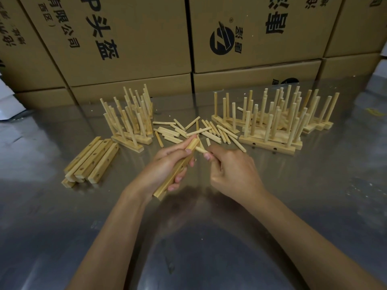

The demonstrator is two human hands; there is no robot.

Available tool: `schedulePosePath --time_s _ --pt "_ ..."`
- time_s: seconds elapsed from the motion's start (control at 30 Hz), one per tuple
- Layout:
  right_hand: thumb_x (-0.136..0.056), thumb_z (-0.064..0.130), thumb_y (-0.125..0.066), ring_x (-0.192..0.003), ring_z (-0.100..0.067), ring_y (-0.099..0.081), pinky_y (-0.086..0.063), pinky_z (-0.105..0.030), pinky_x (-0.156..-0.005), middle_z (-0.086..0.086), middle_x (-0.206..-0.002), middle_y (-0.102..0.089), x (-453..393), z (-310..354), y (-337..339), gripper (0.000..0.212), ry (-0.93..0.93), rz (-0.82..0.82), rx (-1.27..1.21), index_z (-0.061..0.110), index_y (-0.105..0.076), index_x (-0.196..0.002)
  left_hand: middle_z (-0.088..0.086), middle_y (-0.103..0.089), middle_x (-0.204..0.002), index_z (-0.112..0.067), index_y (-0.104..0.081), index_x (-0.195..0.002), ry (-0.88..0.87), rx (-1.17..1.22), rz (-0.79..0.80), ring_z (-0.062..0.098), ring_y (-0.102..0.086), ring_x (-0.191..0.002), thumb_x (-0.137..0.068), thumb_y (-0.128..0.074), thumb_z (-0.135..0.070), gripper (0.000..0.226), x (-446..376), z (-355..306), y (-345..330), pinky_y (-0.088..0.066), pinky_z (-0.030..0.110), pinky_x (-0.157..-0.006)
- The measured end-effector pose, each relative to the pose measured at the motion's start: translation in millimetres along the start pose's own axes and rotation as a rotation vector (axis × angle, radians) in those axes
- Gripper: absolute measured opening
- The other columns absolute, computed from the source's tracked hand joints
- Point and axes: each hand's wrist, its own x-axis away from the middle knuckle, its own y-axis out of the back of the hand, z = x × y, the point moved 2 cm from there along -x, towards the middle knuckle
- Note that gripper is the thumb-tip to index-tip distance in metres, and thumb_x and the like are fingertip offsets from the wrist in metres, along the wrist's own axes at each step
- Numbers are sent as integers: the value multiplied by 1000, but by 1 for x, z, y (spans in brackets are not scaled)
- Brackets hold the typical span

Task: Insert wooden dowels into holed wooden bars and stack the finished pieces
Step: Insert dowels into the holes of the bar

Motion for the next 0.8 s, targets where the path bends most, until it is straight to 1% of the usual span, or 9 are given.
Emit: schedulePosePath --time_s 0.13,0.27,0.33,0.43,0.47,0.53,0.6,0.7,0.8 --pt "-100 21 -52 -47 -6 -39 -27 -18 -45 11 -52 -46 -2 -2 -1 26 -238 104 -468 14 -65 -78 1 -58 -80 -41 -55 -139 -13 -56 26 10 -41 -49 -103 -47 -16 45 0 1 0 -31 22 -33" --pt "-105 24 -41 -39 -6 -18 -16 -18 -34 10 -49 -25 -3 -7 0 33 -718 470 -1226 10 -60 -82 0 -58 -79 -45 -59 -134 -3 -73 76 10 -41 -49 -103 -48 -16 44 0 1 3 -32 21 -33" --pt "-105 27 -41 -40 -8 -22 -19 -19 -36 10 -48 -27 -2 -4 0 34 -651 405 -1029 16 -56 -76 1 -58 -80 -45 -60 -133 3 -51 90 10 -41 -49 -103 -48 -16 43 0 2 3 -31 21 -33" --pt "-103 29 -43 -51 -19 -47 -29 -28 -52 7 -56 -47 6 7 0 23 -184 146 -15 23 -51 -83 3 -56 -78 -42 -59 -135 19 -7 83 10 -40 -47 -103 -47 -15 43 -1 3 4 -31 20 -32" --pt "-102 28 -43 -55 -25 -54 -29 -30 -53 4 -59 -51 8 11 0 17 -88 77 190 22 -52 -90 3 -56 -78 -41 -58 -137 19 14 86 10 -41 -47 -103 -47 -15 43 -2 2 5 -31 20 -32" --pt "-101 27 -45 -55 -26 -56 -29 -30 -52 5 -60 -50 10 13 0 14 -73 9 194 20 -55 -94 3 -56 -78 -41 -57 -138 8 36 106 9 -41 -47 -102 -48 -16 44 -2 1 6 -32 20 -32" --pt "-102 28 -47 -50 -13 -45 -27 -26 -49 11 -54 -45 6 8 -3 22 -273 82 -218 20 -57 -84 2 -57 -77 -45 -59 -135 11 1 128 9 -41 -46 -103 -48 -16 44 -2 3 7 -33 20 -32" --pt "-105 30 -41 -40 -7 -22 -18 -19 -34 10 -46 -28 2 2 -6 36 -712 436 -1065 17 -49 -72 2 -56 -78 -44 -58 -136 34 1 171 9 -40 -47 -102 -48 -16 45 -1 4 8 -32 19 -32" --pt "-106 26 -36 -35 -5 -14 -13 -18 -31 9 -49 -19 0 -4 -3 33 -819 583 -1404 16 -44 -76 3 -52 -78 -49 -56 -136 53 72 246 8 -38 -47 -101 -50 -21 44 -1 5 7 -33 19 -33"
